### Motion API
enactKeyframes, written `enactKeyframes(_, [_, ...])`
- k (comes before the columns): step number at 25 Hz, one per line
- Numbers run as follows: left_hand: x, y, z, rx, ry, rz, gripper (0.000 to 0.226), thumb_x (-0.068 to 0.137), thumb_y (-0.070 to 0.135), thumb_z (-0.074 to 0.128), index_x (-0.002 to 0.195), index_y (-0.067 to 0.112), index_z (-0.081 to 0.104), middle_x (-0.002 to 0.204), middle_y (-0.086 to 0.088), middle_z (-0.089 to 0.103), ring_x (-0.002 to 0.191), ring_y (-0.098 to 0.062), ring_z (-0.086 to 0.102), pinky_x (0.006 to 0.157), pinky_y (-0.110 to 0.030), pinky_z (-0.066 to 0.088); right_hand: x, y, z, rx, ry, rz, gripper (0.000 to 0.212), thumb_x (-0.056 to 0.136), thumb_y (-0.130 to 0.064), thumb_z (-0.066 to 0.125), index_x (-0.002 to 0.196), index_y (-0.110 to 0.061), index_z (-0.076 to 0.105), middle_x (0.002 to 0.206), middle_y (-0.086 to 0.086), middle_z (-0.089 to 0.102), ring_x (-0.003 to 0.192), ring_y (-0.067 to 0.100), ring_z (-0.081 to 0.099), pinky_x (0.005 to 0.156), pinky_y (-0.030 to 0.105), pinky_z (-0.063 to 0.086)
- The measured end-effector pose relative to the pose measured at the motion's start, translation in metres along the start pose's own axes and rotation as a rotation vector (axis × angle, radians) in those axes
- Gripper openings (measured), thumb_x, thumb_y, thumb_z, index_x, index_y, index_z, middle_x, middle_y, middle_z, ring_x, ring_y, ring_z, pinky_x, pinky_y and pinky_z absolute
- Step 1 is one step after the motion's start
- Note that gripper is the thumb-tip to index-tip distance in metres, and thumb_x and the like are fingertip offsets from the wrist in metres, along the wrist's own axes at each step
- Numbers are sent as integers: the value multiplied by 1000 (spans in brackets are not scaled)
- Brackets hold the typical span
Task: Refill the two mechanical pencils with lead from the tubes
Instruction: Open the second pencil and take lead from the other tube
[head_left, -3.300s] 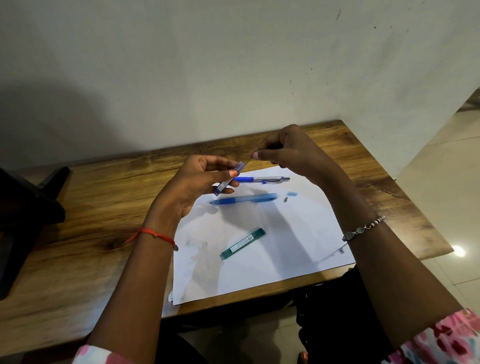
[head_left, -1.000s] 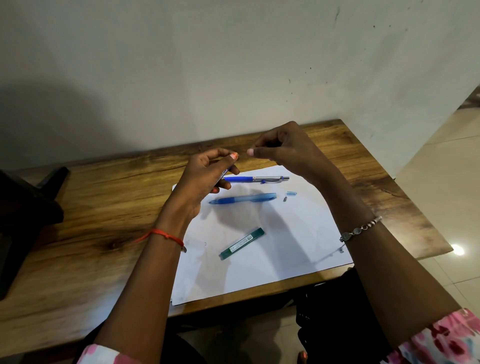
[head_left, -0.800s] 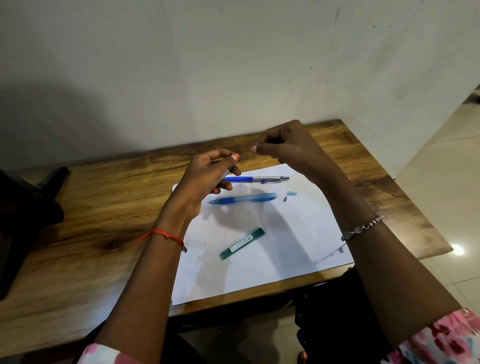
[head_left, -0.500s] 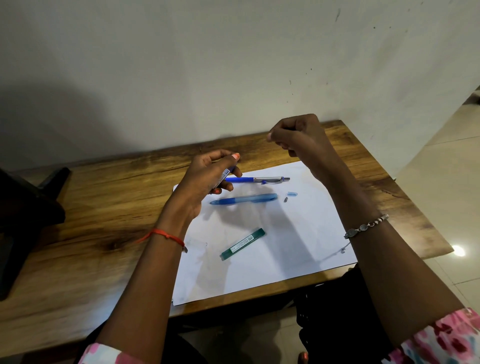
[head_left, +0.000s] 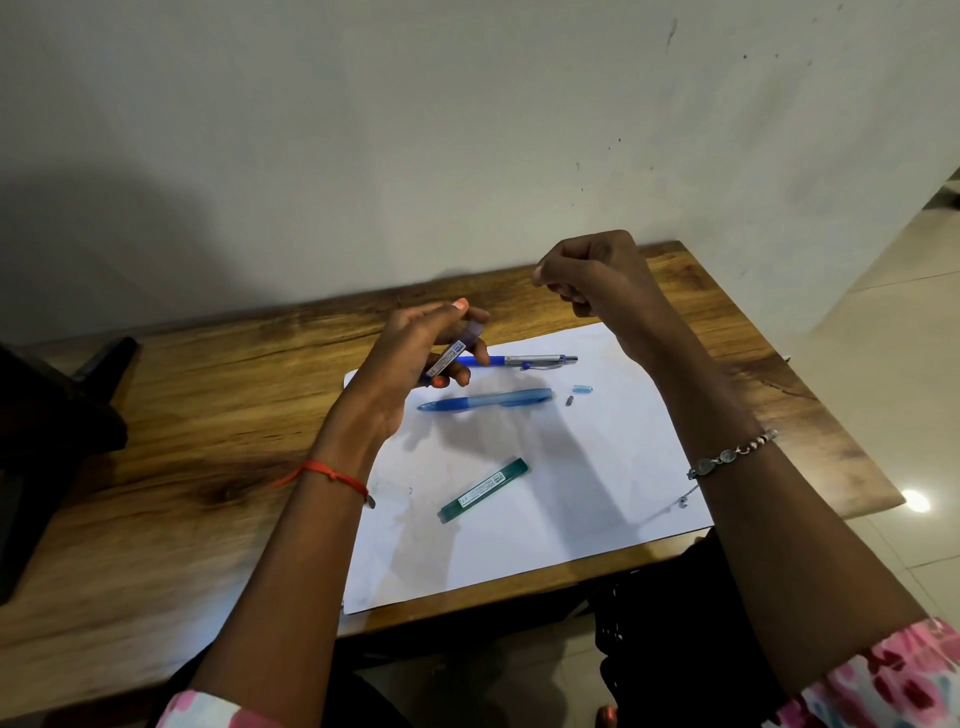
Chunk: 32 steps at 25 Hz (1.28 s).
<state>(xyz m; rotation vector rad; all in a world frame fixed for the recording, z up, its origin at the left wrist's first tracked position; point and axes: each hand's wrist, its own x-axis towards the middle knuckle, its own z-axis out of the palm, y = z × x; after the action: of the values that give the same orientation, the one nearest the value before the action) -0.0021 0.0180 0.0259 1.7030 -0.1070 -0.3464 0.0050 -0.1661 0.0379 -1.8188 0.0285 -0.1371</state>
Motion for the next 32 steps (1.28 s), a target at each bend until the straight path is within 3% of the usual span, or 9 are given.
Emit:
enactKeyframes(2, [0,0,1,9,3,1,22,93,26,47,83,16,63,55,2,64,40,-13,50,47,-22,31,-1,0,1,-20,-24,-10,16,77,-5,62,67,8,60,56,5,35,50,12,28,47,24,19])
enactKeyframes(6, [0,0,3,27,11,1,19,92,22,51,76,18,60,53,3,64,38,-10,50,45,-21,30,-2,-3,2,-62,-51,-35,22,79,-5,63,57,-7,59,50,-1,36,44,5,30,44,19,21])
enactKeyframes(11, [2,-2,2,31,19,-8,18,91,22,52,75,19,60,54,4,65,38,-9,50,44,-18,31,-1,0,3,-59,-51,-40,22,80,-6,63,58,-10,60,51,-2,37,45,5,32,45,19,25])
enactKeyframes(13, [3,-3,1,27,43,-13,18,91,23,53,76,19,61,54,5,64,38,-9,51,44,-19,31,3,3,3,30,-54,-19,17,82,-1,57,68,-8,64,53,-3,43,50,8,36,46,19,29])
enactKeyframes(16, [5,-6,0,-1,92,-18,17,91,22,53,76,19,61,52,5,64,38,-10,50,45,-20,31,8,9,0,182,-143,66,29,84,15,39,98,2,60,72,8,56,57,15,48,47,21,40])
enactKeyframes(18, [7,-6,0,-15,107,-22,18,91,20,52,75,18,60,51,4,63,37,-10,50,44,-20,32,7,13,-1,227,-225,97,29,86,19,39,107,5,55,78,12,62,60,16,60,54,20,49])
enactKeyframes(23, [8,-8,1,-15,103,-40,19,92,18,52,76,13,60,48,5,61,37,-9,48,40,-15,35,4,14,3,350,-348,125,15,87,13,48,96,14,60,71,7,73,73,13,72,71,16,55])
enactKeyframes(28, [8,-9,2,7,112,-50,19,89,21,57,74,11,59,45,7,58,36,-6,47,38,-14,36,-3,6,8,176,-347,39,12,81,7,63,88,-1,69,61,5,69,57,17,66,55,23,53])
enactKeyframes(32, [8,-9,2,6,114,-50,18,89,21,57,75,11,60,44,7,57,36,-6,46,38,-13,37,-4,4,10,152,-303,-3,15,81,6,63,93,-2,70,69,14,67,55,18,63,50,23,48])
